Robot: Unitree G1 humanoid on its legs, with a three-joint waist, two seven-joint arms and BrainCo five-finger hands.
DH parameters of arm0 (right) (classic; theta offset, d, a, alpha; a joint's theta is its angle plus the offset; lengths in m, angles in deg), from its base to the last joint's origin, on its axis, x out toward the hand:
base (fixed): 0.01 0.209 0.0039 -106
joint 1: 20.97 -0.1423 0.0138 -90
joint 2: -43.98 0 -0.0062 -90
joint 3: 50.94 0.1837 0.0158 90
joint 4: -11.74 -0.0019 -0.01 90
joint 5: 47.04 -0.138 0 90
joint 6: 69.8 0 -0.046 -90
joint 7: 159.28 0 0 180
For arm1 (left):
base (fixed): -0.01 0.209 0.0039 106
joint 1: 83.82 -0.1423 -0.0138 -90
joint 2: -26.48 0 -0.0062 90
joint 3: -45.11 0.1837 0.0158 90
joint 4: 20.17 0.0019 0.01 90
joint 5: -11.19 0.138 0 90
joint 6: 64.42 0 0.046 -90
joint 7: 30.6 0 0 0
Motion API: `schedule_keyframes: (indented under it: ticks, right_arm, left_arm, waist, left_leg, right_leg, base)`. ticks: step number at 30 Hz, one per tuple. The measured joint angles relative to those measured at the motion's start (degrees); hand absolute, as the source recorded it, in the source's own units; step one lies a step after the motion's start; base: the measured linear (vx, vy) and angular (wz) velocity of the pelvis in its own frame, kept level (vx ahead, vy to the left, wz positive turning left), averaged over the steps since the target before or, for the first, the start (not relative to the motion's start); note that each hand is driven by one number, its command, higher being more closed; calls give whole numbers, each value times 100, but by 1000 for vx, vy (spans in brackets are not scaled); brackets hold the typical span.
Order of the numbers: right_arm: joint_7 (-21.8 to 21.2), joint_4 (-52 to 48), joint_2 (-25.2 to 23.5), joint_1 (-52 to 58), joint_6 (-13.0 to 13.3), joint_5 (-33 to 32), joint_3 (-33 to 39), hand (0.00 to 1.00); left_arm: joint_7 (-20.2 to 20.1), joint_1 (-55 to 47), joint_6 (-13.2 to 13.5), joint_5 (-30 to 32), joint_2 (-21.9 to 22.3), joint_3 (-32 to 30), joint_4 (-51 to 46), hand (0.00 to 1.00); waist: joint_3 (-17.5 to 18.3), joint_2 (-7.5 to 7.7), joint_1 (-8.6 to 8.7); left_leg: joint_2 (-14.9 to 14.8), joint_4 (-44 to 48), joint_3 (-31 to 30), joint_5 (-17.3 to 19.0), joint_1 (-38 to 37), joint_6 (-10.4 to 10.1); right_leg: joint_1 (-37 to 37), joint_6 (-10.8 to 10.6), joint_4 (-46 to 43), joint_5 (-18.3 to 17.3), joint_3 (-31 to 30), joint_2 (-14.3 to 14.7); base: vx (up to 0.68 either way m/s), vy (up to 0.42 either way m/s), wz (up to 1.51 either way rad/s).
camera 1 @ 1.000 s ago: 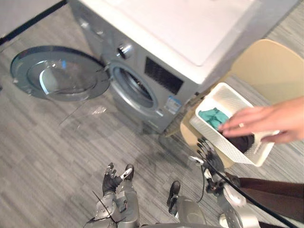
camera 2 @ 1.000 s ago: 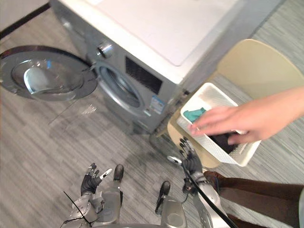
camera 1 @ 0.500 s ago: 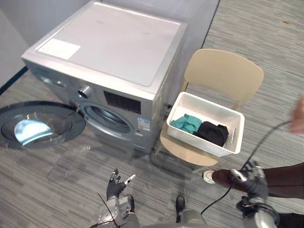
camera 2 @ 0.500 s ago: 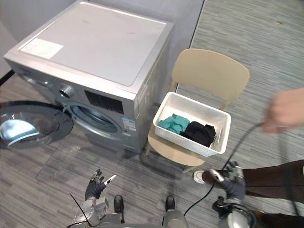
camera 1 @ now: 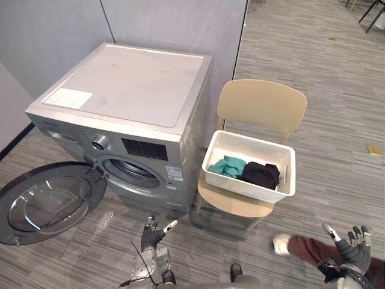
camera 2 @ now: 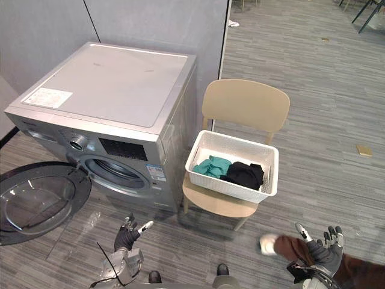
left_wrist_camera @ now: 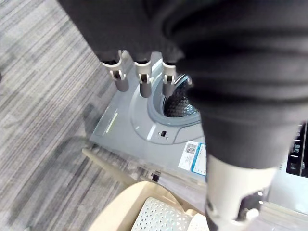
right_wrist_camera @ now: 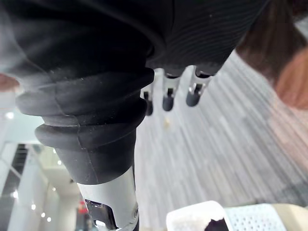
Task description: Pick up the laundry basket with both hands and put the clothes into the washing machine.
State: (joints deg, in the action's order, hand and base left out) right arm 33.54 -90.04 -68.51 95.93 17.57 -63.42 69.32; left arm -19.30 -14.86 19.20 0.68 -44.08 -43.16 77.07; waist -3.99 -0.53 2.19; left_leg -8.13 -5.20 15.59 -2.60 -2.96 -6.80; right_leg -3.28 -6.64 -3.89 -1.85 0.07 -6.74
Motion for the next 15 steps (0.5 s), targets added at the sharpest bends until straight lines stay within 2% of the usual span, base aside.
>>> schedule_keyframes:
  ticks: [7, 15]
  right_arm:
    - [204, 661, -19, 31, 5, -83, 9, 0]
    - [178, 1059, -111, 191, 5, -119, -52, 0]
  left_arm:
    - [-7, -23, -1, 16, -10, 10, 9, 0]
    - [-14, -34, -2, 45, -5, 37, 17, 0]
  waist:
    - [39, 30, 3]
    - [94, -41, 5]
  left_leg:
    - [-2, 0, 24, 66, -78, -22]
    - [-3, 70, -4, 86, -125, -19]
  right_leg:
    - [98, 0, -44, -43, -6, -4]
    - [89, 11, -304, -227, 53, -32]
  base:
    - [-12, 2, 0]
    - [12, 0, 3]
